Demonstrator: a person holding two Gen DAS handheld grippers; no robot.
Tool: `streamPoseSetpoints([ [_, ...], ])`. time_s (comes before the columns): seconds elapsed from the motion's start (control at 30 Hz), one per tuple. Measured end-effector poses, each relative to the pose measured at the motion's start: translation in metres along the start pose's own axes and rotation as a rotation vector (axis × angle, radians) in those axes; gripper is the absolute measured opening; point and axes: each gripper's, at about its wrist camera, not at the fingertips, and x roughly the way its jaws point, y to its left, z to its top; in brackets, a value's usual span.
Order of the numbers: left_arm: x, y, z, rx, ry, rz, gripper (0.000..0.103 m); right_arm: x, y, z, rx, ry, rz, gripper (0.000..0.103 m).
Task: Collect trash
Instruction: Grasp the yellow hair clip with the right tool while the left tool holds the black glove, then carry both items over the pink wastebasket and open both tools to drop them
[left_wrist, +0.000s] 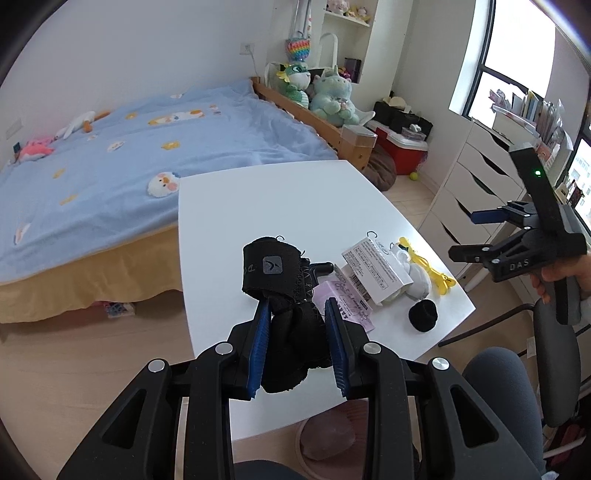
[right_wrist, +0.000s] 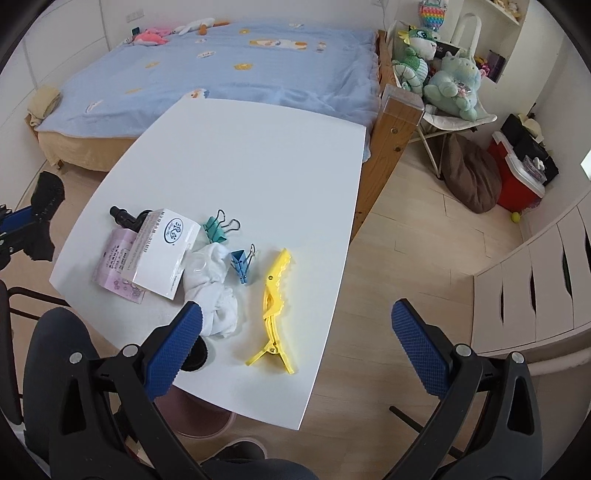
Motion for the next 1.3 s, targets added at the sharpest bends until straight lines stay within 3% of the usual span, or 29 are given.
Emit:
streamPoseSetpoints([
  [0.13,-0.004,-0.002,0.000,0.001,-0.008,-0.010,0.030,0.020,-0.001,0.007,-0.013,0.058,-0.008,0.100],
  [0.2,-0.004,-0.002,-0.001,0.001,-0.009,-0.014,0.030,0.029,-0.002,0.010,-0.014,0.080,-0.004,0.094],
  [0.27,-0.005,-0.001,-0.002,0.001,-0.008,-0.015,0.030,0.036,-0.003,0.010,-0.012,0.107,0.003,0.081],
  [0.4,-0.005,0.000,-0.002,-0.005,-0.008,-0.015,0.030,0.047,0.000,0.011,-0.018,0.142,0.025,0.068],
  [0.57,-0.003,0.000,-0.003,-0.006,-0.003,-0.013,0.030,0.055,0.007,0.007,-0.036,0.173,0.041,0.043],
  [0.77,-0.003,-0.001,-0.006,-0.006,-0.001,-0.017,0.030,0.059,0.014,0.009,-0.051,0.184,0.062,0.020],
  [1.03,-0.001,-0.002,-0.009,-0.007,0.002,-0.024,0.030,0.055,0.017,0.004,-0.043,0.170,0.084,0.015],
  [1.3,-0.007,-0.011,-0.007,0.019,-0.015,-0.030,0.030,0.018,0.008,-0.005,0.013,0.049,0.086,0.015],
])
